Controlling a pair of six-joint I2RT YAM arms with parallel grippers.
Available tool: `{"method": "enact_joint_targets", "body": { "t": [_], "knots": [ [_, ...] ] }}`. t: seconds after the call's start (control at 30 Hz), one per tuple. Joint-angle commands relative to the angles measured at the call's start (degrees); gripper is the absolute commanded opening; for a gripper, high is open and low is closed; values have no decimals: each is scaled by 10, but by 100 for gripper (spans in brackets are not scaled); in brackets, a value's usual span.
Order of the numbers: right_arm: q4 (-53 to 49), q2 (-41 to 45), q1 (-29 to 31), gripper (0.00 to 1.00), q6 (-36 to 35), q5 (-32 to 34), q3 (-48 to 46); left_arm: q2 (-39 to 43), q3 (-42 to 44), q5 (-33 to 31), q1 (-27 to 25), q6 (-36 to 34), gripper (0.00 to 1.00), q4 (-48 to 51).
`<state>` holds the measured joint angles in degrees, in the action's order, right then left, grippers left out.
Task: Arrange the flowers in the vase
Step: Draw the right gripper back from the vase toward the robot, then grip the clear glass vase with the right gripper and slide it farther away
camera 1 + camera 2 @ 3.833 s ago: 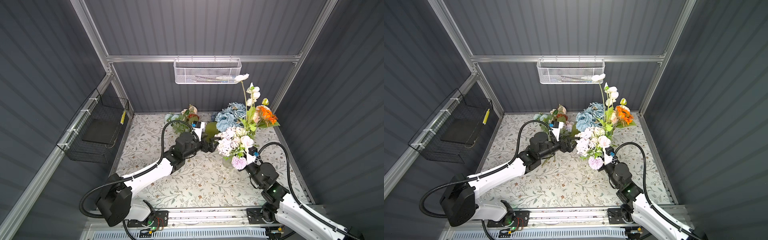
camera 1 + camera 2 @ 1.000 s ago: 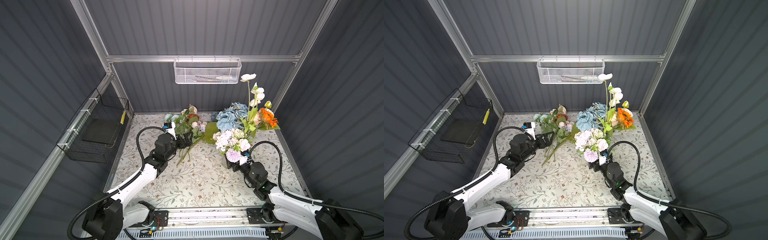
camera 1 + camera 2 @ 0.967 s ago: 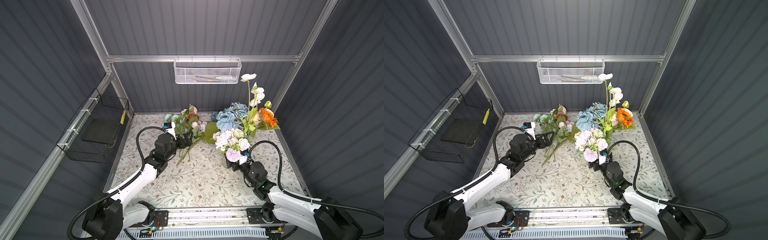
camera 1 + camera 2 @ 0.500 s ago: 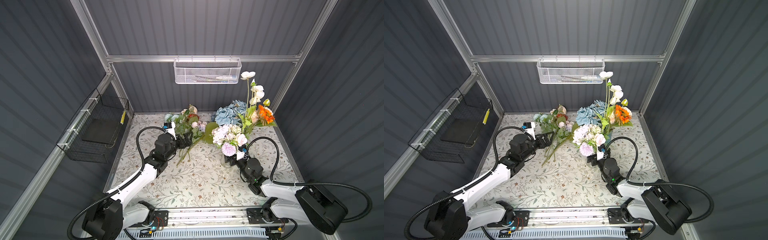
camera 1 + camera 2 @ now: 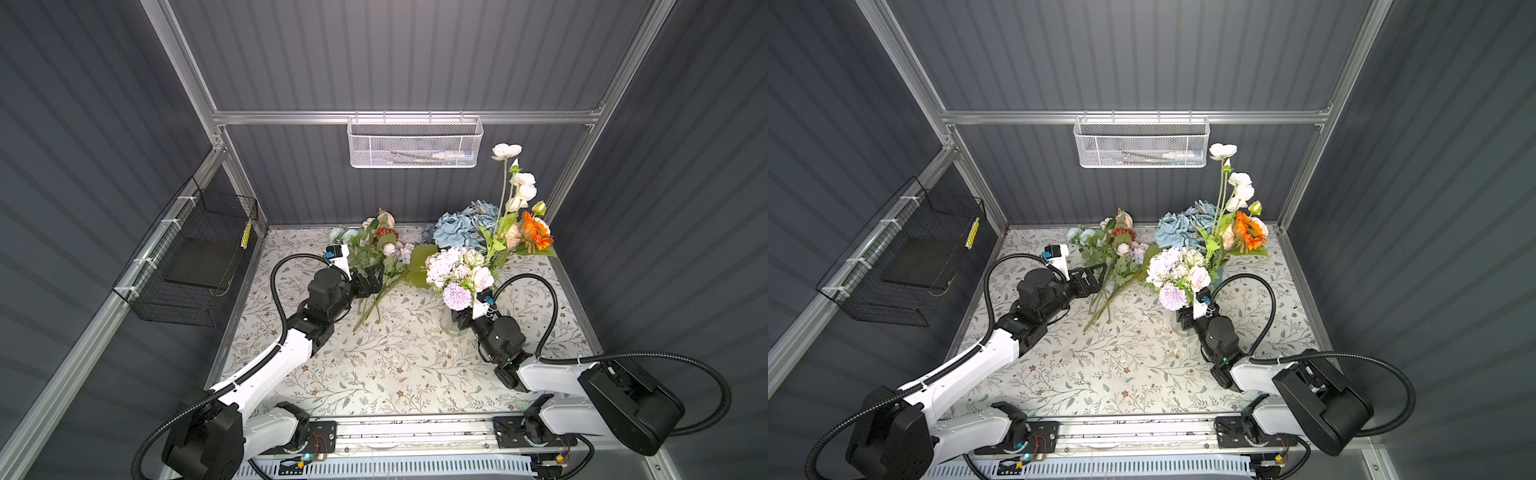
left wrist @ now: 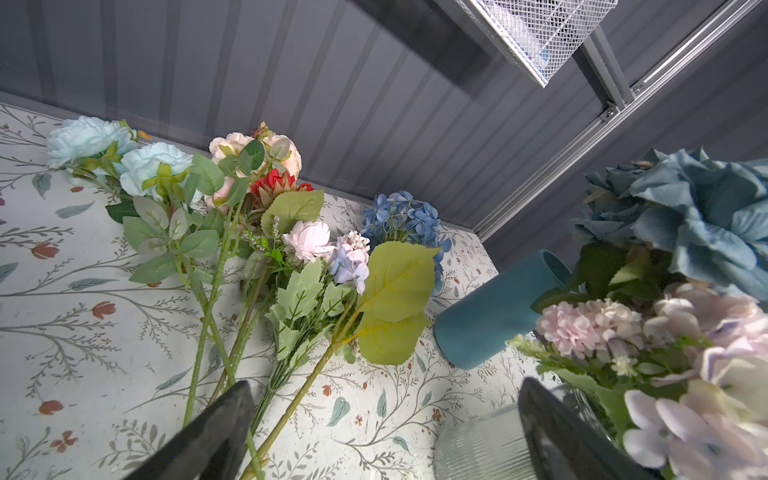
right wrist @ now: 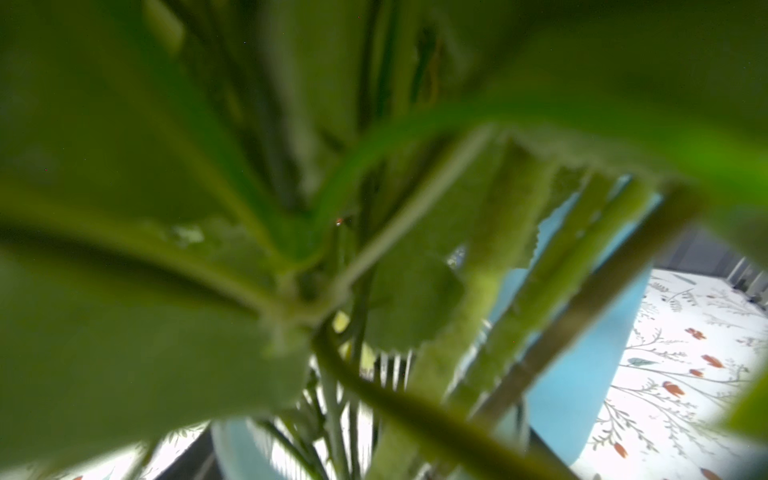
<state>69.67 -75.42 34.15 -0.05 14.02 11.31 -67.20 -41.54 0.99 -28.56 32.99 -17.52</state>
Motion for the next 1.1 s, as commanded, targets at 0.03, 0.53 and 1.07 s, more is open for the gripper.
{"method": "enact_joint_targets", "body": {
  "t": [0.03,0.53,1.07],
  "knots": [
    [25,11,-2,53,1,18,-17,9,9,-6,3,-17,99,-3],
    [-93,197,-11,31,-49,129,-49,21,21,-9,3,-25,99,-8],
    [-164,301,-243,24,-49,16,14,3,16,8,3,-16,99,-27]
  ]
}}
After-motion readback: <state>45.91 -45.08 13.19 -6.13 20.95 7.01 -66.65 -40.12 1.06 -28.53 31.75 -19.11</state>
